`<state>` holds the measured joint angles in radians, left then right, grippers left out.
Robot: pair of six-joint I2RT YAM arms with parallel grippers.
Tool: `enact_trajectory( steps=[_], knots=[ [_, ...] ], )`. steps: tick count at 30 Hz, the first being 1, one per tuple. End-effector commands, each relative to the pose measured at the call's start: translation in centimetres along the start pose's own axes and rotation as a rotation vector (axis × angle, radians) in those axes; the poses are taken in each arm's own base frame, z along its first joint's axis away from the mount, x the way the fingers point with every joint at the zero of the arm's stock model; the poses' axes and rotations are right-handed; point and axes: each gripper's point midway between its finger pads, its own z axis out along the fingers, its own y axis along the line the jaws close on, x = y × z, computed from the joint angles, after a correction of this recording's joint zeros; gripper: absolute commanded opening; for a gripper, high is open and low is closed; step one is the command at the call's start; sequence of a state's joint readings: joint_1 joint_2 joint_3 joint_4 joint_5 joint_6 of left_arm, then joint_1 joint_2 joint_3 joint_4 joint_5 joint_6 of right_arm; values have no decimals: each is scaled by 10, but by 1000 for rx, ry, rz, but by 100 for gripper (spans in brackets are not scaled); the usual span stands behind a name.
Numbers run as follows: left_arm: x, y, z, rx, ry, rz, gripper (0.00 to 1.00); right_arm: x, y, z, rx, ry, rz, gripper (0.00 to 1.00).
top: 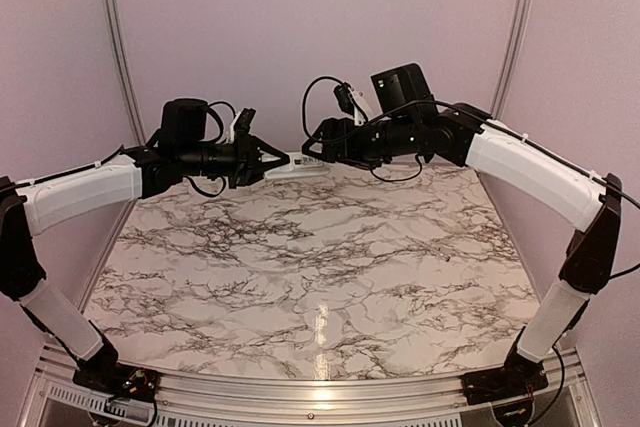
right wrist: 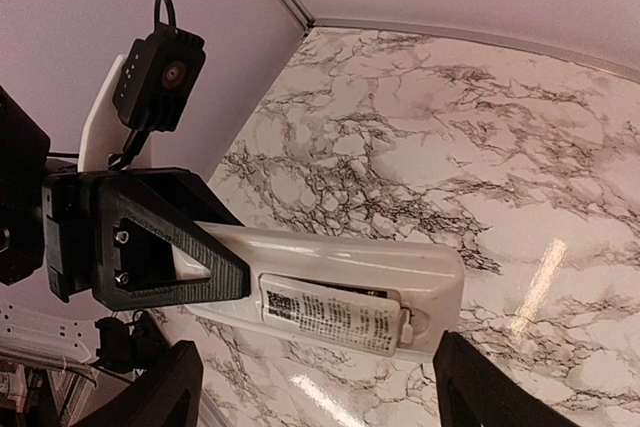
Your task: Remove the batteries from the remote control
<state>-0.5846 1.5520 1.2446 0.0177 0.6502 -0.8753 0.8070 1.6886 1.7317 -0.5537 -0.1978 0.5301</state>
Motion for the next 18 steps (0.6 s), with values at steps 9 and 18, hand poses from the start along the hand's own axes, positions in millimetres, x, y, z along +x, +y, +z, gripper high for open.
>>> enact_trajectory(
  steps=[9, 18],
  knots=[
    [-7, -25, -2, 71, -4, 46, 0, -10, 12, 2, -33, -12, -16, 78],
    [-5, -26, -3, 83, 5, 52, 0, -6, 14, 10, -56, 10, -6, 78]
  ],
)
